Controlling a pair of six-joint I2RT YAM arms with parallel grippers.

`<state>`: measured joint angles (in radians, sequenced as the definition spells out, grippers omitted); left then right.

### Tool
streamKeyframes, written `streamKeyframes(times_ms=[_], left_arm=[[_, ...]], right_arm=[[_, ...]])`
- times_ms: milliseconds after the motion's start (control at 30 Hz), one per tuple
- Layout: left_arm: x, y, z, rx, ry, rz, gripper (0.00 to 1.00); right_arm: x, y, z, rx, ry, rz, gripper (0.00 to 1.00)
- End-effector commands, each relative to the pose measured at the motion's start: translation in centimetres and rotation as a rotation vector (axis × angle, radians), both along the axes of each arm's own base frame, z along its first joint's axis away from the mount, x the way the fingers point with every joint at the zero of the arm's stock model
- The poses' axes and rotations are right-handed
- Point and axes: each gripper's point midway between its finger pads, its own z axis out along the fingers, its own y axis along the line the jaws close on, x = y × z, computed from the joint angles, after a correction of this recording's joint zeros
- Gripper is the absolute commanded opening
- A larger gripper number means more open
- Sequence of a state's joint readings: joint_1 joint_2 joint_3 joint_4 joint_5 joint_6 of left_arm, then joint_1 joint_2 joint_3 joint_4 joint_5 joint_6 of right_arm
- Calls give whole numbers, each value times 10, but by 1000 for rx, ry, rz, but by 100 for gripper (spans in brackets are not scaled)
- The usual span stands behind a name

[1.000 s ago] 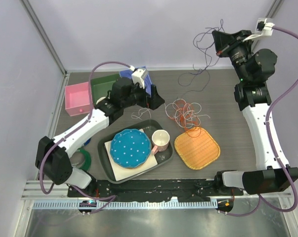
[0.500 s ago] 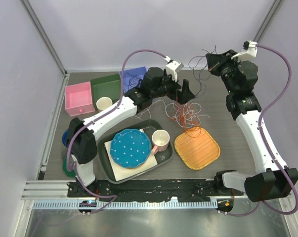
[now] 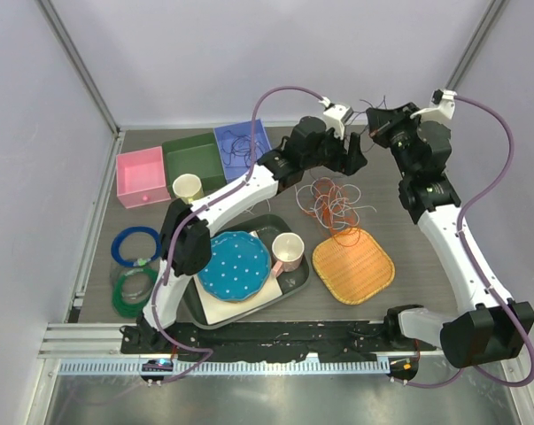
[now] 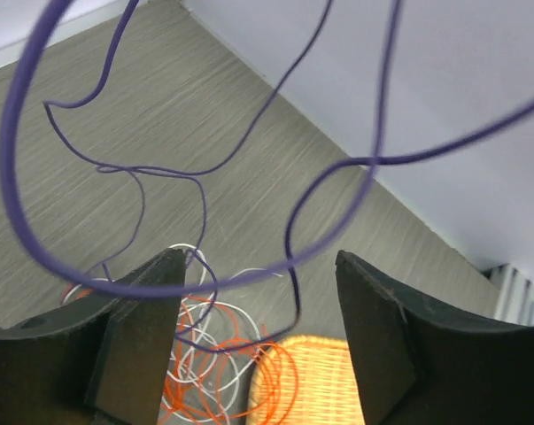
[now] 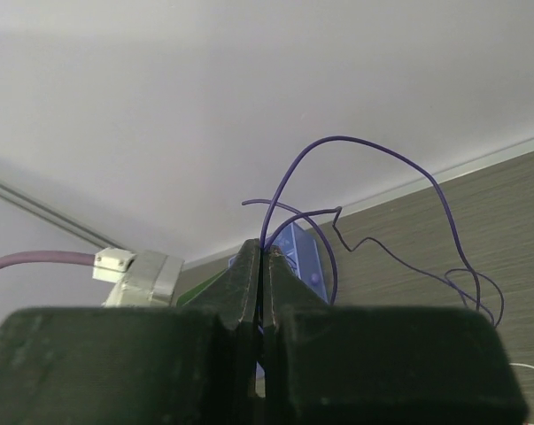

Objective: Untangle the cables

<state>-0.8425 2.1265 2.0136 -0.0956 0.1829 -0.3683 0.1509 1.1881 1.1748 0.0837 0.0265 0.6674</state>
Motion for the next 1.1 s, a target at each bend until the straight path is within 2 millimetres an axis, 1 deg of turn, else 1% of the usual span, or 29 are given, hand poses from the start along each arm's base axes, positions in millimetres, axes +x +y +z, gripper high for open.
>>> streamKeyframes(times_ms=[0, 33, 67, 100, 133, 167, 200, 233, 267, 300, 333, 367, 433, 467, 533, 600, 633, 667, 700, 733, 767, 800, 833, 867, 900, 933, 967, 1000, 1067], left_arm=[[12, -4, 19, -31, -16, 48, 65], [14, -4, 13, -17, -12, 50, 56], [15, -5, 11, -5, -18, 47, 21], [17, -2, 10, 9, -19, 65, 1], [19, 1, 11, 17, -21, 84, 0], [22, 4, 11, 32, -37, 98, 0], [26, 12, 7, 68, -39, 136, 0], [26, 17, 13, 78, -55, 148, 0], [25, 20, 13, 94, -55, 153, 0], [28, 30, 10, 133, -61, 190, 0], [27, 34, 11, 150, -63, 199, 0], [26, 41, 18, 155, -67, 212, 0], [24, 52, 18, 198, -71, 227, 0], [22, 58, 26, 198, -75, 233, 0], [19, 66, 26, 227, -68, 233, 0], [17, 76, 35, 232, -80, 246, 0], [20, 84, 41, 239, -96, 270, 0], [21, 89, 46, 243, -110, 283, 0], [21, 96, 59, 232, -132, 298, 0], [28, 105, 64, 229, -140, 324, 0], [32, 111, 73, 211, -150, 342, 0], [33, 119, 87, 187, -163, 359, 0], [41, 129, 95, 171, -170, 382, 0], [43, 133, 106, 142, -188, 386, 0], [44, 139, 119, 118, -208, 393, 0], [47, 147, 129, 99, -222, 406, 0], [47, 149, 140, 79, -252, 400, 0], [47, 150, 148, 60, -270, 391, 0], [46, 157, 173, 24, -331, 406, 0]], right_arm=[[-4, -2, 21, 51, -81, -16, 1], [-2, -2, 17, 51, -70, -22, 1], [-1, -4, 14, 51, -62, -33, 1], [1, -4, 11, 51, -59, -36, 1], [2, -4, 7, 45, -54, -37, 1], [5, -9, 5, 39, -48, -66, 1], [10, -13, -5, 24, -21, -91, 1], [13, -20, -10, 2, -2, -127, 18], [18, -30, -20, -10, 34, -186, 33], [20, -46, -37, -29, 98, -282, 51], [26, -54, -49, -47, 141, -327, 80], [27, -60, -56, -67, 164, -359, 86], [27, -70, -81, -103, 232, -409, 92], [26, -72, -84, -109, 238, -423, 93], [22, -81, -93, -123, 256, -468, 95], [15, -86, -98, -135, 268, -487, 95], [10, -88, -109, -146, 289, -499, 96], [2, -91, -104, -140, 274, -509, 96], [-3, -94, -115, -156, 293, -515, 96], [-10, -96, -116, -168, 292, -520, 95], [-19, -97, -110, -167, 274, -521, 96], [-28, -100, -124, -189, 307, -521, 96], [-36, -101, -131, -196, 323, -517, 95], [-42, -99, -138, -199, 337, -500, 95], [-57, -99, -150, -201, 348, -487, 96], [-62, -97, -157, -204, 348, -468, 96], [-66, -91, -159, -201, 330, -429, 95], [-77, -89, -170, -207, 330, -409, 95], [-84, -83, -176, -225, 309, -357, 96]])
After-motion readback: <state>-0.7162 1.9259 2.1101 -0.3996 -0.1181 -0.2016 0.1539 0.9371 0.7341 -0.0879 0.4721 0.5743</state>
